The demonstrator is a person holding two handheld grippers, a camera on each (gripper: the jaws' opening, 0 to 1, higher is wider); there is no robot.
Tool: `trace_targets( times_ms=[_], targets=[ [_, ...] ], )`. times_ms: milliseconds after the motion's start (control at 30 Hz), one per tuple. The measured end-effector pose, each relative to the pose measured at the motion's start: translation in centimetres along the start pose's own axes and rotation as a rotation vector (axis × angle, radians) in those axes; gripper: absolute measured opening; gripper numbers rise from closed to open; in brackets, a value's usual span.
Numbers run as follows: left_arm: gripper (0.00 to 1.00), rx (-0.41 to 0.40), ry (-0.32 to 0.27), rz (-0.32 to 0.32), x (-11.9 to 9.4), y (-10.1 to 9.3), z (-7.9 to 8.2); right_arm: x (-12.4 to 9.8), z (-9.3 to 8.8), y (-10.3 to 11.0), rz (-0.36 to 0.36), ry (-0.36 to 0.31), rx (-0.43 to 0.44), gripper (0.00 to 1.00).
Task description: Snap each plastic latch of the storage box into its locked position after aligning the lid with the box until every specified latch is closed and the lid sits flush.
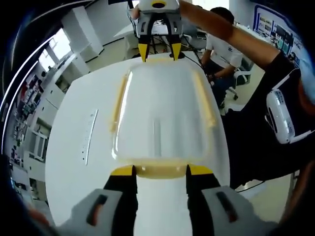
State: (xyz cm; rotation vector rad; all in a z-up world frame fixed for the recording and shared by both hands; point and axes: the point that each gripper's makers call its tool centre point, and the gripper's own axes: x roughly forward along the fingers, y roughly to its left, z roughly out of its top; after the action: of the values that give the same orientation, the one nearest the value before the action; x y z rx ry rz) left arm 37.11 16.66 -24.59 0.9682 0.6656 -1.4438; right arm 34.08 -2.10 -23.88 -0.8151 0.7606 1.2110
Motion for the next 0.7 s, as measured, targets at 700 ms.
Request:
trace_targets(
  times_ms=[700],
  targets=[
    [0.35,-0.012,-0.002,-0.013,1.2,-0.1,-1.1,1.8,-0.7,-0.2,0.010,-0.003,0.011,0.35]
  ],
)
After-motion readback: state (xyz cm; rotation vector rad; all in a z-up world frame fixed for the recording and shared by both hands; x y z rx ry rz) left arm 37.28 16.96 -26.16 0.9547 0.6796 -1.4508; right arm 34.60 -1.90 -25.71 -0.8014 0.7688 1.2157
